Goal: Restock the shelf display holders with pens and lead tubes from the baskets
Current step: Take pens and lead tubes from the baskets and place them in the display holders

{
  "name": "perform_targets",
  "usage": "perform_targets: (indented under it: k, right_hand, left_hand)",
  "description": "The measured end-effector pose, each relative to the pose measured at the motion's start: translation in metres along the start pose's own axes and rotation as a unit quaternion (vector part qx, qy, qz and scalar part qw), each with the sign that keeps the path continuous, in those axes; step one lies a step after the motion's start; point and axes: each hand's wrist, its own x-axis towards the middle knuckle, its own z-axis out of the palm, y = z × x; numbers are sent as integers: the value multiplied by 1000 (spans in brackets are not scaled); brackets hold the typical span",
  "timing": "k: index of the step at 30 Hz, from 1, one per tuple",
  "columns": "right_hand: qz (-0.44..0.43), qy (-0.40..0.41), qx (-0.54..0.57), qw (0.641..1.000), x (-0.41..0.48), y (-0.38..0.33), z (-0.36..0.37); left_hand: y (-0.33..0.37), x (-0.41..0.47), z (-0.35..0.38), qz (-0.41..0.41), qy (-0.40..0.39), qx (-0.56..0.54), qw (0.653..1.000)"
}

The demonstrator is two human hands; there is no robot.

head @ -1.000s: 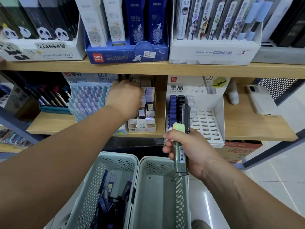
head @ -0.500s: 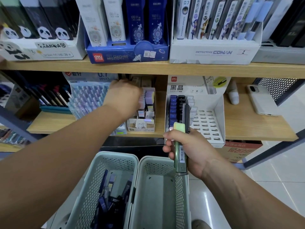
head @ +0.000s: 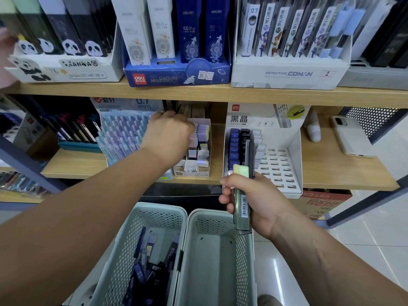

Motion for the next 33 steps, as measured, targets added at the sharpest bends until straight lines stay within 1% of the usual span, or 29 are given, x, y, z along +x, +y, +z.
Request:
perform_targets:
  k: [3, 9, 13, 17, 19, 22, 26, 29, 33]
  right_hand:
    - [-1, -1, -2, 1000, 0, 0, 0]
    - [-5, -5, -9, 1000, 1, 0, -2]
    - [-7, -9, -10, 1000, 2, 0, -3]
    - [-8, -10, -13, 1000, 2, 1, -5]
    - [-8, -10, -13, 1000, 2, 1, -5]
    - [-8, -10, -14, 1000, 2, 1, -4]
    - [-5, -6, -9, 1000, 2, 1, -4]
    - [-7, -8, -7, 1000, 0, 1, -3]
    - [-5, -17, 3, 1000, 0, 0, -2]
  left_hand:
    - [-1, 8, -3, 17, -29, -10, 999]
    - [-10, 25, -3, 46, -74, -67, 994]
    - [-20, 35, -3, 41, -135, -116, 983]
    - [-21, 40, -4, 29, -156, -138, 978]
    - [-17, 38, -4, 26, -153, -103, 982]
    - [-6, 29, -3, 48, -119, 1, 992]
    - [7, 20, -7, 76, -87, 82, 990]
    - [9, 16, -5, 64, -65, 103, 990]
    - [2, 12, -3, 30, -66, 75, 995]
